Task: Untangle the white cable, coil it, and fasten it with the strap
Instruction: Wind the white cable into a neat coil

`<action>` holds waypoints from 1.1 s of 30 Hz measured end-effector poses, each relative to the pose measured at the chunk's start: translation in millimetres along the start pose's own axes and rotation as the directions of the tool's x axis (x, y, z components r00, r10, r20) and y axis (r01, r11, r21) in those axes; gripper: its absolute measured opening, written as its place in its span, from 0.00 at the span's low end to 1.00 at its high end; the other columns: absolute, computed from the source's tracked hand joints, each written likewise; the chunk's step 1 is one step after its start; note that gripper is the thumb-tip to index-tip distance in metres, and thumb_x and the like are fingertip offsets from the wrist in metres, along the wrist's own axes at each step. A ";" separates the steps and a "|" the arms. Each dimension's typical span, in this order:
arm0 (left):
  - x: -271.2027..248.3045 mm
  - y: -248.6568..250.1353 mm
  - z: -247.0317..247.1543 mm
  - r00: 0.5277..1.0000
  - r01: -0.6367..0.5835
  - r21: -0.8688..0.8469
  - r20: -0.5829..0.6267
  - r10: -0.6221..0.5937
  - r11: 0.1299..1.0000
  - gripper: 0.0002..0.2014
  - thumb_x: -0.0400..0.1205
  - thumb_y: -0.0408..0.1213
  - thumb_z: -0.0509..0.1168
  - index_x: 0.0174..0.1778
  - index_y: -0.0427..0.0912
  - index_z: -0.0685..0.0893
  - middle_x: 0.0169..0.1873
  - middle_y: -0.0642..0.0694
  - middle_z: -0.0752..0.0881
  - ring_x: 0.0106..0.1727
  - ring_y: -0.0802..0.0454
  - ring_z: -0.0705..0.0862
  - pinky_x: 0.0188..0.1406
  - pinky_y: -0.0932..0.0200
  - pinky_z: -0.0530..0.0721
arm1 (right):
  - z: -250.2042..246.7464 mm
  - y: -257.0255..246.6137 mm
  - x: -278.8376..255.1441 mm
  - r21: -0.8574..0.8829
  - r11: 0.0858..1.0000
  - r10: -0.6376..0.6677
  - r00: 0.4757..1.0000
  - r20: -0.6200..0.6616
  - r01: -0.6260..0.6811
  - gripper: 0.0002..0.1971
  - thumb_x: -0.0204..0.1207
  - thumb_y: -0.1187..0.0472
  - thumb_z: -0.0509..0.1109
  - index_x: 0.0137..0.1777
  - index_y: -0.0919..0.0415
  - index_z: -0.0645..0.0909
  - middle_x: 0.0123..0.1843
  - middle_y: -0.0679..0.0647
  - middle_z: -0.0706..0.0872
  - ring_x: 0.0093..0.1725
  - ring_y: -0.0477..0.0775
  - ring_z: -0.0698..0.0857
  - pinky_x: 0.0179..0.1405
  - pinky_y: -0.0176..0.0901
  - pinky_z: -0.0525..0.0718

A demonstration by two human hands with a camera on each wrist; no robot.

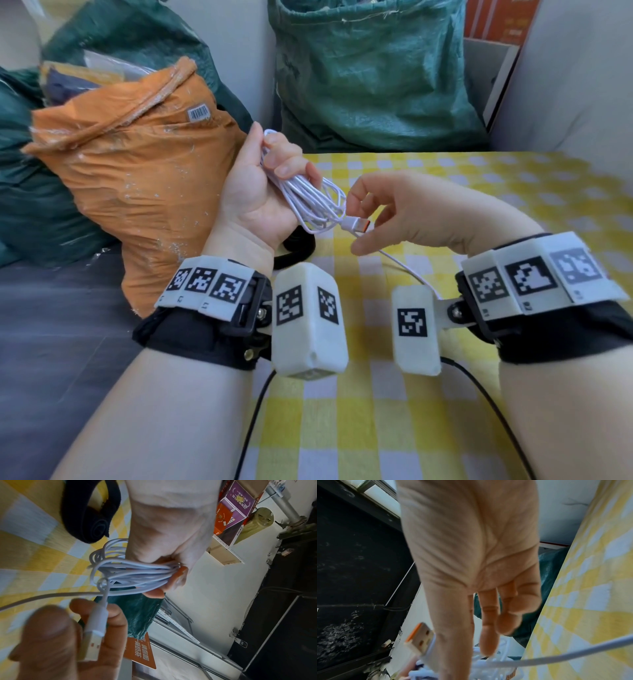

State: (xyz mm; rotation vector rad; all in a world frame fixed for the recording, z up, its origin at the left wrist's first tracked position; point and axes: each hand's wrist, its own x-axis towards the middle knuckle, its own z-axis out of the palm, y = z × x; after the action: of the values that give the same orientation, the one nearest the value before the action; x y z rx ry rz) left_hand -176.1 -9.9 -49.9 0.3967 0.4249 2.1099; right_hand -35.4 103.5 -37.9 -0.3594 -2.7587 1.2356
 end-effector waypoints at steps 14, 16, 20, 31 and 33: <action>-5.3 -15.5 12.2 0.998 0.063 0.189 -0.039 -0.057 0.980 0.21 0.87 0.55 0.45 0.33 0.48 0.67 0.23 0.54 0.82 0.33 0.56 0.88 0.31 0.65 0.84 | 9.1 -9.7 8.2 0.055 0.991 -0.109 0.964 -0.243 0.126 0.17 0.65 0.51 0.80 0.27 0.63 0.83 0.23 0.51 0.79 0.27 0.47 0.72 0.26 0.37 0.69; -5.9 -17.2 14.0 0.997 0.079 0.231 -0.023 -0.076 0.970 0.21 0.87 0.55 0.43 0.34 0.48 0.66 0.22 0.55 0.81 0.26 0.60 0.84 0.27 0.66 0.82 | 9.6 -10.2 8.4 0.031 0.994 -0.096 0.967 -0.238 0.106 0.20 0.64 0.48 0.80 0.26 0.65 0.81 0.23 0.53 0.78 0.26 0.48 0.72 0.24 0.36 0.68; -4.8 -16.4 13.0 0.996 0.087 0.231 -0.031 -0.082 0.969 0.21 0.87 0.56 0.44 0.33 0.49 0.66 0.19 0.55 0.73 0.16 0.62 0.72 0.20 0.69 0.72 | 10.7 -9.7 6.5 0.062 0.998 -0.002 0.992 -0.123 0.009 0.20 0.66 0.44 0.76 0.36 0.63 0.81 0.22 0.51 0.83 0.22 0.46 0.76 0.21 0.32 0.73; -3.6 -8.2 8.3 0.992 0.123 0.021 -0.001 -0.123 0.992 0.27 0.85 0.57 0.49 0.27 0.42 0.74 0.16 0.51 0.72 0.12 0.57 0.71 0.17 0.66 0.68 | 15.1 -7.8 3.2 0.163 0.954 0.233 0.964 0.129 -0.252 0.29 0.72 0.32 0.61 0.67 0.49 0.72 0.51 0.59 0.87 0.43 0.58 0.91 0.39 0.51 0.91; -3.3 -5.4 7.6 0.986 0.164 -0.041 0.016 -0.163 0.986 0.25 0.84 0.55 0.53 0.29 0.39 0.74 0.16 0.48 0.74 0.12 0.54 0.73 0.18 0.64 0.69 | 15.2 -6.3 5.9 0.217 0.945 0.242 0.969 0.045 -0.246 0.27 0.72 0.32 0.62 0.63 0.50 0.70 0.51 0.58 0.85 0.46 0.57 0.90 0.41 0.55 0.91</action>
State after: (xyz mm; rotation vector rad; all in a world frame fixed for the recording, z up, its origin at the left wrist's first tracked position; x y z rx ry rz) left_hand -167.1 -8.7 -46.0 0.3390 0.3915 1.9523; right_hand -45.0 90.0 -43.3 -0.6884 -2.6129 1.5908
